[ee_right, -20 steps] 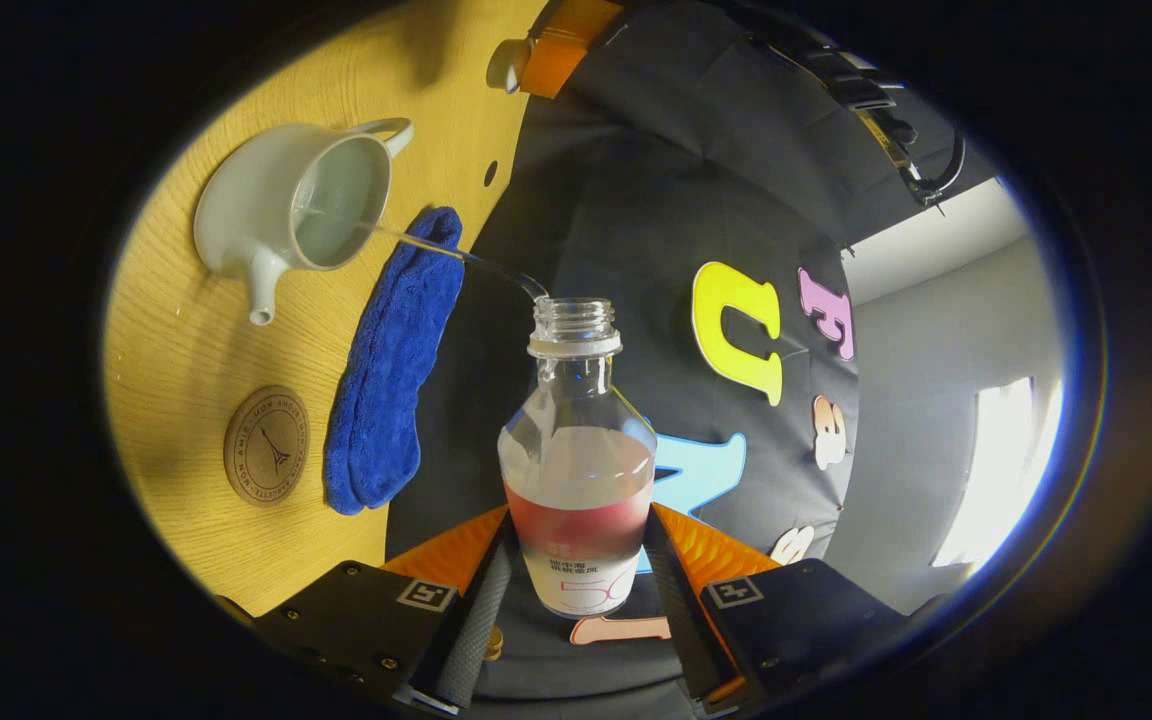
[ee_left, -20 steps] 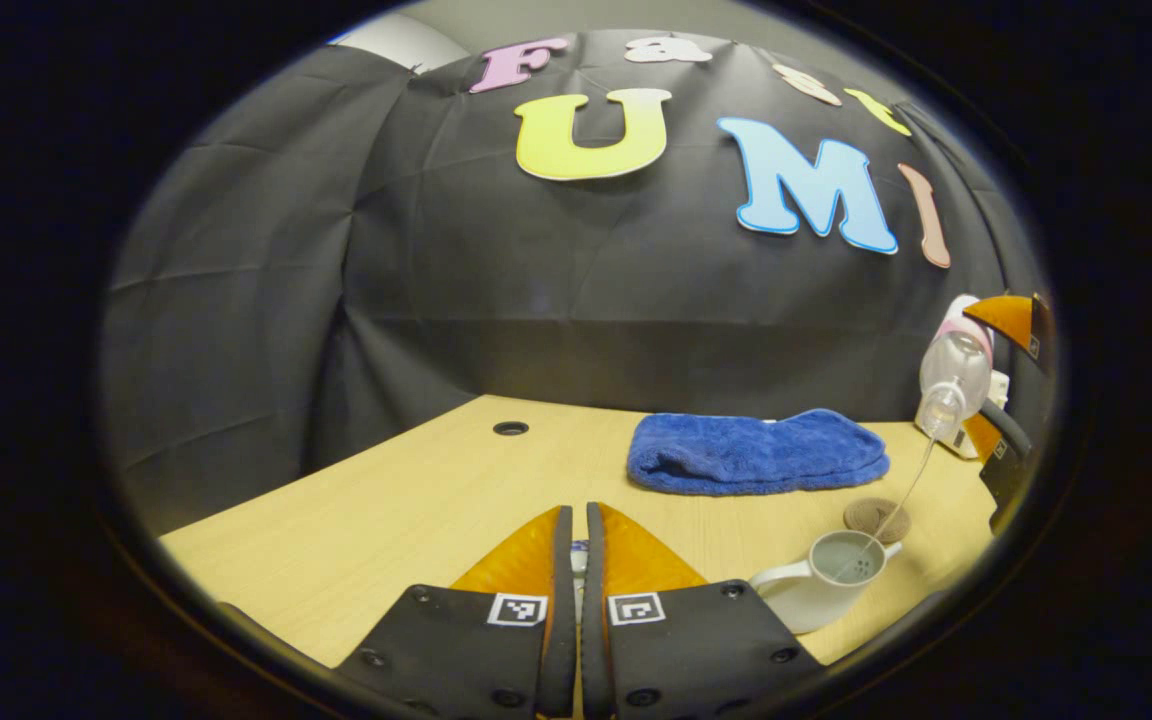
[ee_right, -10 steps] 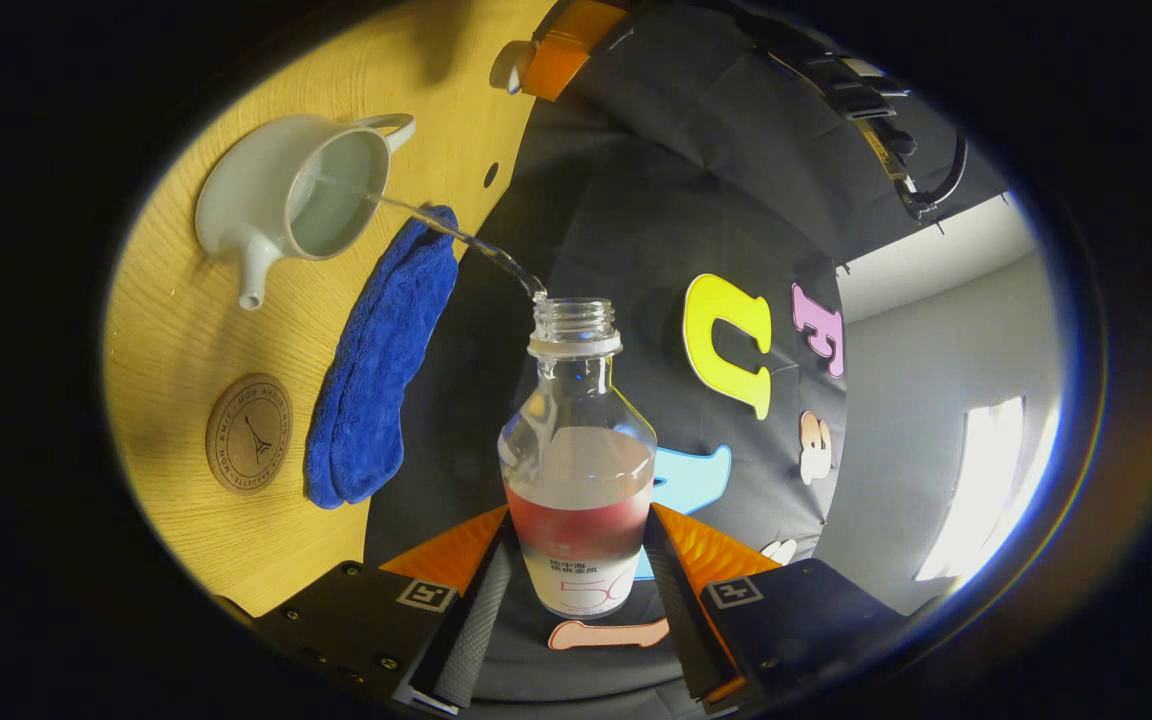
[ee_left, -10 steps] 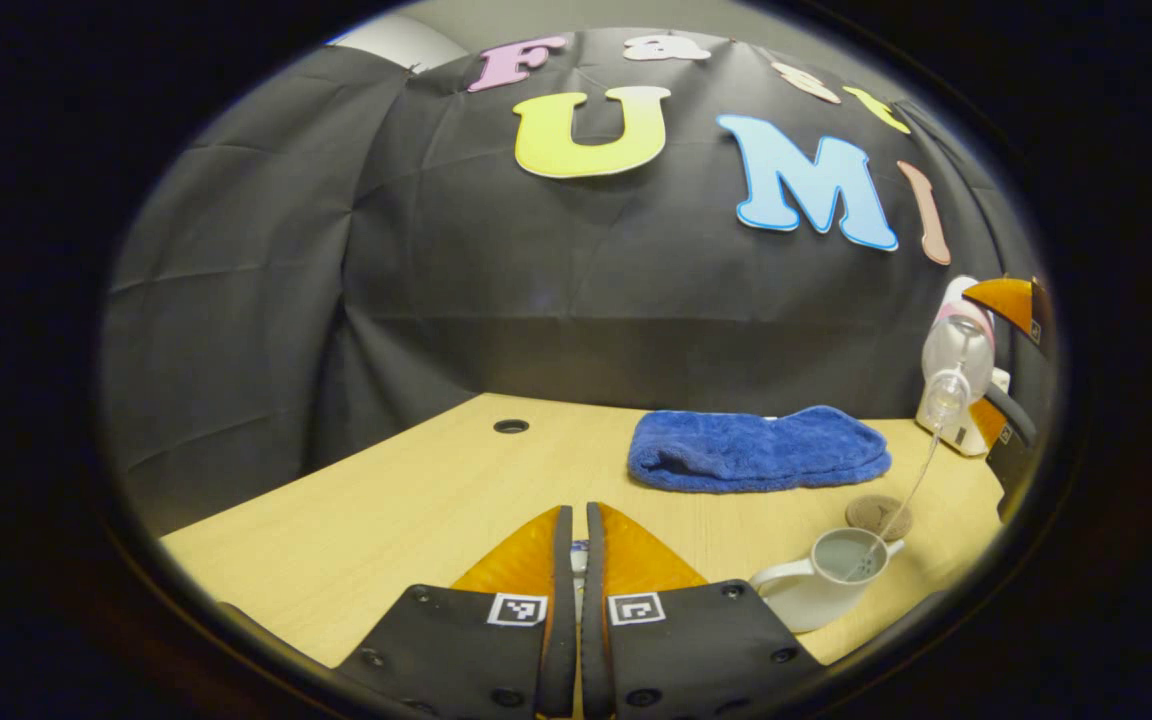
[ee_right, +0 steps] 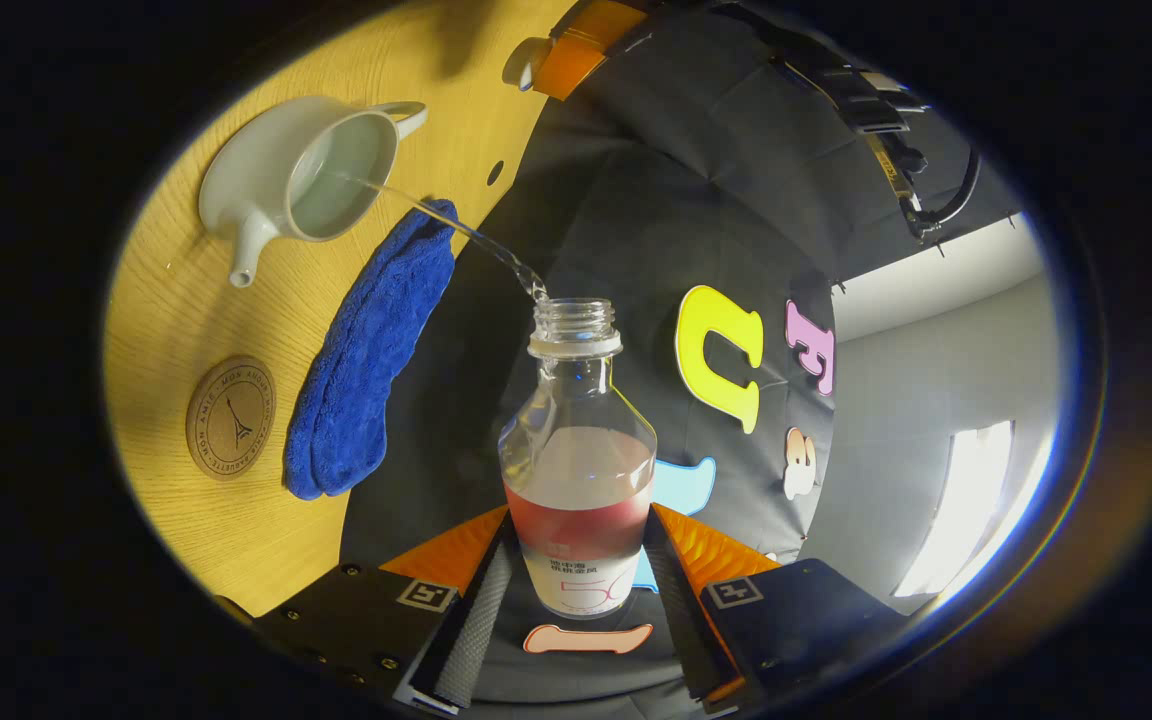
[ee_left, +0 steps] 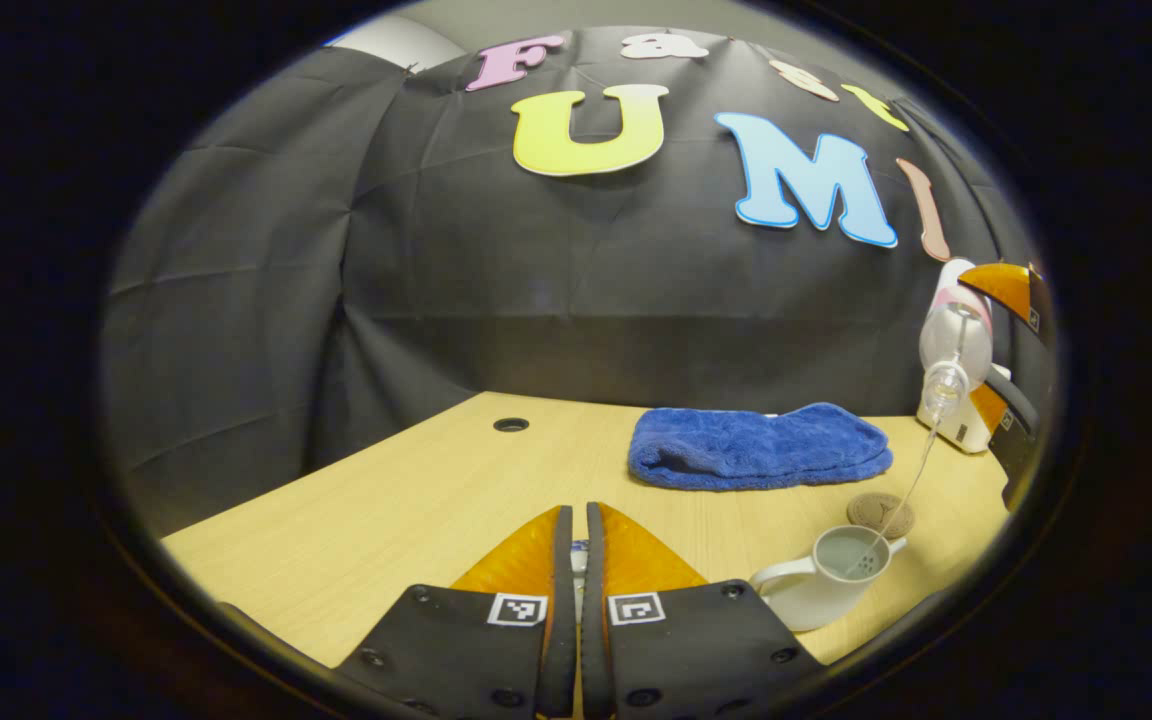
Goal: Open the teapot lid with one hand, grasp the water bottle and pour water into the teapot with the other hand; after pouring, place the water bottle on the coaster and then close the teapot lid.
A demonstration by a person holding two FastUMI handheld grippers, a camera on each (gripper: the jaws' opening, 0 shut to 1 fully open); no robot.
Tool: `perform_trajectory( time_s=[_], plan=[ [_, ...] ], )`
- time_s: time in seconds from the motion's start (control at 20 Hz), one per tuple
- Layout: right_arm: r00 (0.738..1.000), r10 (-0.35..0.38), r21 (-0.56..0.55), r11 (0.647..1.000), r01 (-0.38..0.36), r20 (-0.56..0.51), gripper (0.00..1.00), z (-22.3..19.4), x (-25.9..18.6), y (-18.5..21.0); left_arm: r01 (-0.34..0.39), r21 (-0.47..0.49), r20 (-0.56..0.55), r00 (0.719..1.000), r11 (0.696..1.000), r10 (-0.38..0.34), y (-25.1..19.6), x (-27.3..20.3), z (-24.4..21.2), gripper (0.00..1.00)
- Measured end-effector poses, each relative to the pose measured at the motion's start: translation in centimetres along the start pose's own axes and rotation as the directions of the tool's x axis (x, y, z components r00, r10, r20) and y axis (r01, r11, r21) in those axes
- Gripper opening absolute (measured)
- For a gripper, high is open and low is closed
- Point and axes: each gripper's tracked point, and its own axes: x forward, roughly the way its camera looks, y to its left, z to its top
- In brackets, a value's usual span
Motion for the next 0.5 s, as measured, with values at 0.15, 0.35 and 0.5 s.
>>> perform_trajectory(
  time_s=[0.15, 0.35, 0.5],
  plan=[
    [1.000, -0.011, -0.015, 1.000, 0.011, 0.010, 0.76, 0.22, 0.07, -0.29, -0.001, 0.003, -0.004, 1.000, 1.000, 0.001, -0.02, 0.06, -0.14, 0.09],
    [0.999, -0.035, -0.060, 0.998, 0.038, 0.035, 0.75, 0.68, 0.19, -0.38, 0.000, 0.009, -0.008, 1.000, 1.000, 0.000, -0.04, 0.14, -0.20, 0.09],
    [0.998, -0.043, -0.089, 0.995, 0.048, 0.049, 0.75, 0.92, 0.29, -0.15, 0.000, 0.011, -0.010, 1.000, 1.000, 0.000, -0.11, 0.23, -0.21, 0.09]
  ],
)
